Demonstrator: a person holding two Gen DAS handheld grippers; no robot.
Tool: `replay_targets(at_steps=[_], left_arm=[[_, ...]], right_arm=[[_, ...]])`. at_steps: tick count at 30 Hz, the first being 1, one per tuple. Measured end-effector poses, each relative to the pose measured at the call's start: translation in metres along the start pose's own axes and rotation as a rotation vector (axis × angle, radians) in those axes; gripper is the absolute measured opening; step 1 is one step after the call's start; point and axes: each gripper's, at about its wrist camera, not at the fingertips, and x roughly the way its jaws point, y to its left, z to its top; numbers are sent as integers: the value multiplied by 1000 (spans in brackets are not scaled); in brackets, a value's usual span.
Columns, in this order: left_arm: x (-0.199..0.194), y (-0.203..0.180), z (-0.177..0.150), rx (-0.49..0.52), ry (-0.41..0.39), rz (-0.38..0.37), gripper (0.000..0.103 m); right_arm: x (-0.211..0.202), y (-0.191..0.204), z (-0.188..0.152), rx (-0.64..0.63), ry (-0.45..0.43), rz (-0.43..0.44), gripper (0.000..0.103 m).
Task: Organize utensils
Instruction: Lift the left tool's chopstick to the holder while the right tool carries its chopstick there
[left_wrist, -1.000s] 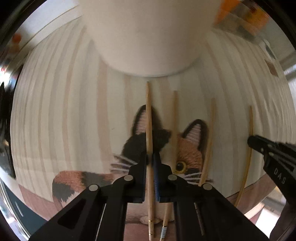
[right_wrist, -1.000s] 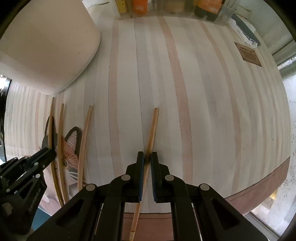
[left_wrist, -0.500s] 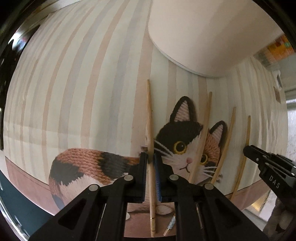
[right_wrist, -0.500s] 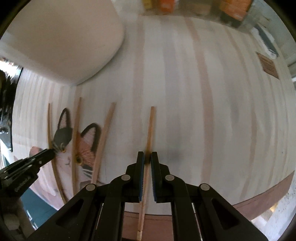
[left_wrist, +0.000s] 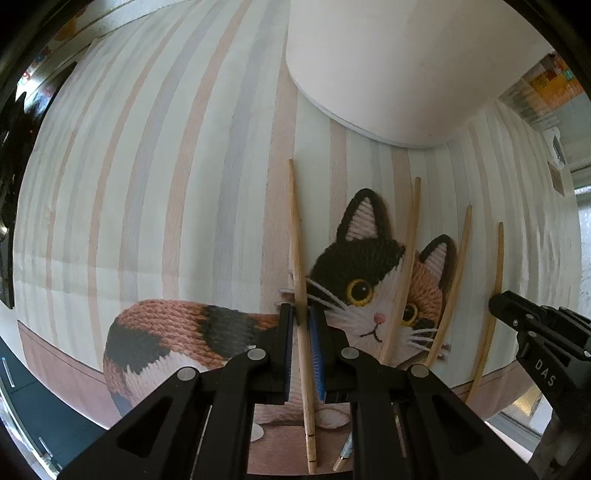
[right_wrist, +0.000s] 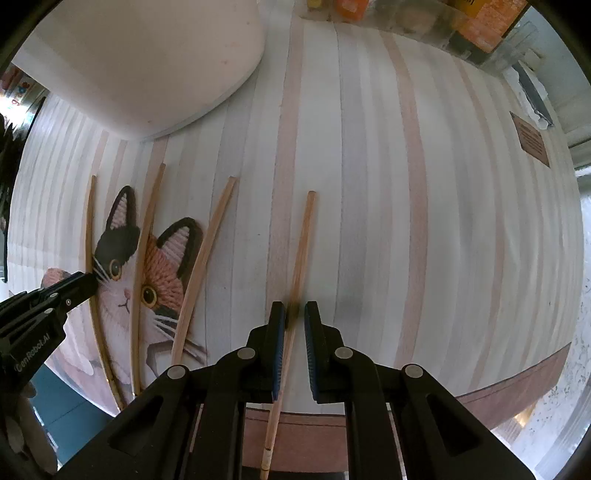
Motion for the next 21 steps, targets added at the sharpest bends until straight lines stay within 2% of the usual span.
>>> replay_targets(at_steps=[6, 11, 13, 16, 21], left_arm=[[5, -15, -6, 1, -7, 13, 9], [0, -28, -4, 10, -26, 37, 9], [-3, -34, -5, 22, -44, 81, 5], [-16, -37, -8, 24, -107, 120, 4], [-59, -39, -4, 15, -235, 150, 4]], right_arm=[[-1, 3, 1, -24, 0, -35, 12], [0, 5, 1, -11, -12, -31, 12], [0, 1, 0, 20, -21, -16, 8], [-3, -11, -4, 83, -27, 43, 7], [-27, -22, -9, 114, -121, 50, 7]])
